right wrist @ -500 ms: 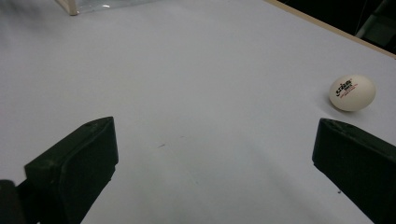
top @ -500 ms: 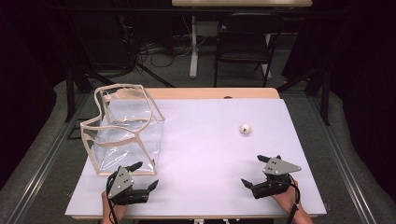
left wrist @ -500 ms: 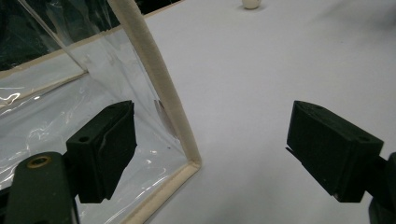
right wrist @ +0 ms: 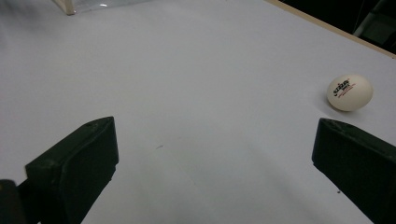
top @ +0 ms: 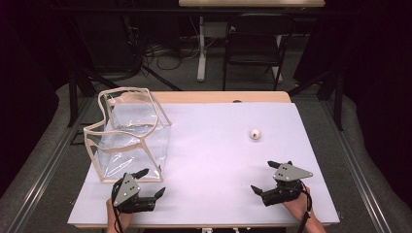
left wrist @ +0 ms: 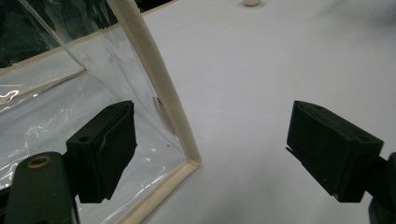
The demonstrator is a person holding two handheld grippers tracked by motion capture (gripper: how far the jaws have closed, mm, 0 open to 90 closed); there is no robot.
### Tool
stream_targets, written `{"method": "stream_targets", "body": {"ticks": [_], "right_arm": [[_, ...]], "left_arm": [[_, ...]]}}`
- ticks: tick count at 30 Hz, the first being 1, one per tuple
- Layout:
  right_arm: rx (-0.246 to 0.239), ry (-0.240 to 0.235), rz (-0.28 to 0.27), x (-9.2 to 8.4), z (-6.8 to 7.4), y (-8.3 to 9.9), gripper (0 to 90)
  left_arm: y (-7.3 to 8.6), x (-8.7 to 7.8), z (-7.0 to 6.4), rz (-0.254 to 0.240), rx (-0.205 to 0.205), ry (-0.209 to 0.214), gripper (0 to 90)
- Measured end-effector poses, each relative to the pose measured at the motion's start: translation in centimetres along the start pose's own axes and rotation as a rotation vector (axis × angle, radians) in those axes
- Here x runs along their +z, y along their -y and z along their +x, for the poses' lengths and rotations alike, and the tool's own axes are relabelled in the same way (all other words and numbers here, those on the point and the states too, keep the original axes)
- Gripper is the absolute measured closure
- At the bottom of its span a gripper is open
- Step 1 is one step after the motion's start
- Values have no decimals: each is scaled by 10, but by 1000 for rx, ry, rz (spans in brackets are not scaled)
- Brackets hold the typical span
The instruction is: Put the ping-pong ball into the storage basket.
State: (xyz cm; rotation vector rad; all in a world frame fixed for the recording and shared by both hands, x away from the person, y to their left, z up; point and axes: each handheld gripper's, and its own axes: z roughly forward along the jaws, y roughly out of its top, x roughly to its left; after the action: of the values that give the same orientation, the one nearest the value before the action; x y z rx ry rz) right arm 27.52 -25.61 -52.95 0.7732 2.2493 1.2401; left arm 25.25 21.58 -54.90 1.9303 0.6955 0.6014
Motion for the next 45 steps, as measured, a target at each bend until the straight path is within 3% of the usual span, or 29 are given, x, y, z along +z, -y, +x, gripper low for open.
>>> {"method": "stream_targets", "body": {"ticks": [13,45], "right_arm": [[-18,19,36,6,1,-10,8],[5,74,91,19,-12,-38,9]], "left_arm": [[0,-2,-1,-3,2,1,160],[0,0,-2,9,9,2,160]]}}
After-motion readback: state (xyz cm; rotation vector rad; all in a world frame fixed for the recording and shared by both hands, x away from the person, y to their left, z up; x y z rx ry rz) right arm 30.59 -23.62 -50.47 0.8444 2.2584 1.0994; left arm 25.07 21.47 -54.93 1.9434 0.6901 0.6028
